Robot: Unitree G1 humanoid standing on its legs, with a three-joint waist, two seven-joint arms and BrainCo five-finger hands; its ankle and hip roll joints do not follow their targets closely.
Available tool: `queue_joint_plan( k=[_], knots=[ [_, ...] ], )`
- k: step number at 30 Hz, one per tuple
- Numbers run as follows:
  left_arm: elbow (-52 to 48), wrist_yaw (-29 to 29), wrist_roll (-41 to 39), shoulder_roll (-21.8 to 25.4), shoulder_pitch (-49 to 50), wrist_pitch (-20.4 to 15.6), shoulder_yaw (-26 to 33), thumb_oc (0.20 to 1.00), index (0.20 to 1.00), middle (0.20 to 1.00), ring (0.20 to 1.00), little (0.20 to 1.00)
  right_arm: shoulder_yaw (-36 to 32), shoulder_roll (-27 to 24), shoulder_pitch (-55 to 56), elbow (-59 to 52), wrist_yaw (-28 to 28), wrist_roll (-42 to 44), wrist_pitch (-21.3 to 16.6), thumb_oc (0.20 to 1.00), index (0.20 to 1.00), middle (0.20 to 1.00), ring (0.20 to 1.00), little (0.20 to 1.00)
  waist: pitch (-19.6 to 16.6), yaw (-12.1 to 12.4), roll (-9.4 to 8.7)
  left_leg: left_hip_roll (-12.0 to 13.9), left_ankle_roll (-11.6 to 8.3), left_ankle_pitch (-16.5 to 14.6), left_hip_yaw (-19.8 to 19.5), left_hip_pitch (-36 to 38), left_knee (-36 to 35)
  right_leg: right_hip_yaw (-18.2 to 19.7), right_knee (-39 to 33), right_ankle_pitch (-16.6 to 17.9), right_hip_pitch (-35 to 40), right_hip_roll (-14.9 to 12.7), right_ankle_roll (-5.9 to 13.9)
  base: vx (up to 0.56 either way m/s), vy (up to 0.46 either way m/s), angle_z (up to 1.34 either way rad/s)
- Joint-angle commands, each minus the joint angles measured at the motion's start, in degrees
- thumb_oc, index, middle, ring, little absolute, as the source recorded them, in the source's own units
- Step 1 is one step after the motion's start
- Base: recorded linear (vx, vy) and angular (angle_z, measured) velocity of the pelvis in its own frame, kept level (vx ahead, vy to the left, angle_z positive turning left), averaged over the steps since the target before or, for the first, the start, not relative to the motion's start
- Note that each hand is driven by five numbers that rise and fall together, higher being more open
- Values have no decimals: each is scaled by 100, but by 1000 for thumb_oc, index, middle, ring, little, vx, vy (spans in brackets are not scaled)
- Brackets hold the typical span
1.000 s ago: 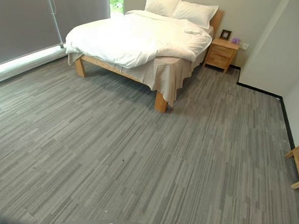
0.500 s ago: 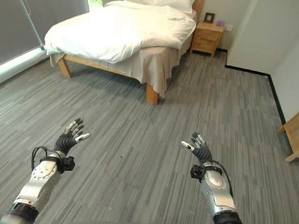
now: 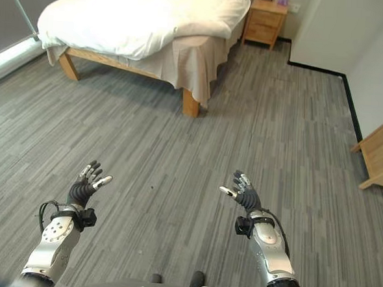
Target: Making the bed.
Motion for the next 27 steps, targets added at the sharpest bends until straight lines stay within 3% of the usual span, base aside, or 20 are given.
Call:
queue_joint_plan(
  k=[1,3,6,8,9,10,11,13,14,15,16,17,18,20,21,22,23,25,26,27],
  knots=[
    [-184,6,-30,305,-155,-153,70,1000,1000,1000,1000,1000,181,126,-86,-256,21,-228,-303,1000,1000,1000,1000,1000,-94,-60,-291,-205,-18,-186,-309,247,47,448,1917,825,-643,-748,473,220,162,-8],
    [-168,-28,86,363,-189,-138,67,1000,1000,1000,1000,1000,142,163,-35,-339,55,-278,-263,1000,1000,1000,1000,1000,-40,-144,-296,-149,-67,-264,-352,431,57,445,1769,754,-1108,-719,461,353,42,34],
    [-161,-96,80,393,-244,-145,44,1000,1000,1000,1000,1000,36,142,143,-395,128,-167,-271,1000,1000,1000,1000,1000,-28,-418,-333,6,-284,-515,-585,934,47,353,451,890,-1436,-731,538,524,-98,28],
    [-44,-150,97,402,-366,-120,-41,1000,1000,1000,1000,1000,-23,126,288,-433,130,-175,-232,1000,1000,1000,1000,1000,4,-687,-300,240,-477,-667,-835,1275,47,394,-658,1155,-1455,-447,692,609,-169,72],
    [-27,-183,147,411,-450,-102,-99,1000,1000,1000,1000,1000,-48,154,336,-459,135,-140,-230,1000,1000,1000,1000,1000,-20,-761,-318,350,-543,-682,-897,1374,47,329,-1036,1269,-1479,-386,732,752,-248,82],
    [-60,-211,268,398,-552,-94,-214,1000,1000,1000,1000,1000,-95,198,372,-475,162,-112,-211,1000,1000,1000,1000,1000,-136,-835,-337,513,-663,-622,-940,1610,47,-113,-1266,1452,-1594,-385,828,815,-255,63],
    [-116,-285,279,390,-534,-54,-286,1000,1000,1000,1000,1000,-143,197,478,-591,203,-57,-196,1000,1000,1000,1000,1000,-222,-900,-342,594,-761,-422,-956,1715,107,-118,-1180,1457,-1455,-356,762,1109,-359,65],
    [-184,-438,321,347,-436,-25,-521,1000,1000,1000,1000,1000,-65,123,494,-444,227,-14,-216,1000,1000,1000,1000,1000,-401,-951,-264,923,-1189,1020,-942,1352,1759,-70,-776,1236,-1079,-90,388,1038,-428,56],
    [-237,-418,105,277,-436,31,-512,1000,1000,1000,1000,1000,-76,13,386,-619,174,133,-246,1000,1000,1000,1000,1000,-319,-855,-466,922,-1169,1815,-702,352,3842,-89,-717,943,-579,-58,22,813,-565,47],
    [-297,-499,-56,272,-425,26,-545,1000,1000,1000,1000,1000,-98,-25,353,-669,156,258,-298,1000,1000,1000,1000,1000,-137,-681,-612,826,-960,1745,-620,-307,4666,41,-829,771,-197,-1,-180,587,-469,28],
    [-297,-499,-56,272,-425,26,-545,1000,1000,1000,1000,1000,-98,-25,353,-669,156,258,-298,1000,1000,1000,1000,1000,-137,-681,-612,826,-960,1745,-620,-307,4666,41,-829,771,-197,-1,-180,521,-421,-36],
    [-278,-478,-66,260,-498,48,-596,1000,1000,1000,1000,1000,-153,-207,195,-563,-33,106,-304,1000,1000,1000,1000,1000,65,-325,-827,395,-635,1159,-604,-1360,5463,293,-972,504,339,51,-305,369,-237,-53],
    [-276,-477,-66,261,-507,48,-598,1000,1000,1000,1000,1000,-158,-205,188,-560,-33,105,-305,1000,1000,1000,1000,1000,64,-323,-833,388,-629,1164,-601,-1379,5473,293,-974,511,327,43,-302,786,-312,-22],
    [-315,-442,-194,250,-475,-32,-600,1000,1000,1000,1000,1000,-173,-187,-191,-578,-208,426,-394,1000,1000,1000,1000,1000,94,110,-907,273,-590,831,-175,-2274,4363,449,-1165,243,995,83,-259,778,-65,-17],
    [-324,-492,-186,274,-411,-59,-601,1000,1000,1000,1000,1000,-172,-161,-244,-595,-158,488,-442,1000,1000,1000,1000,1000,42,228,-877,259,-590,894,48,-2297,3436,480,-1195,116,1166,138,-233,1038,79,-79],
    [-386,-569,-6,375,-269,-119,-602,1000,1000,1000,1000,1000,-50,-181,-327,-604,-70,310,-475,1000,1000,1000,1000,1000,-129,496,-790,39,-535,1074,315,-2049,1426,541,-1251,-100,1558,279,-139,1063,96,-74],
    [-450,-581,13,380,-200,-143,-561,1000,1000,1000,1000,1000,21,-184,-389,-555,-46,232,-477,1000,1000,1000,1000,1000,-221,617,-731,-86,-559,1279,353,-2016,730,588,-1253,-211,1724,397,-116,1044,90,-68],
    [-509,-576,-57,367,-183,-157,-546,1000,1000,1000,1000,1000,28,-175,-446,-474,-46,188,-461,1000,1000,1000,1000,1000,-322,674,-696,-116,-608,1449,665,-1937,280,617,-1244,-329,1930,486,-108,563,30,-41],
    [-538,-687,-174,358,-237,-149,-530,1000,1000,1000,1000,1000,24,-125,-585,-437,-25,118,-404,1000,1000,1000,1000,1000,-449,648,-634,-113,-505,1462,1415,-1769,342,547,-1033,-468,2132,551,-82,575,51,-23],
    [-574,-747,-283,353,-190,-192,-457,1000,1000,1000,1000,1000,53,-35,-554,-472,35,73,-380,1000,1000,1000,1000,1000,-504,703,-705,-242,-319,1298,1337,-1588,319,530,-671,-383,2096,381,20,738,100,10]
  ],
)
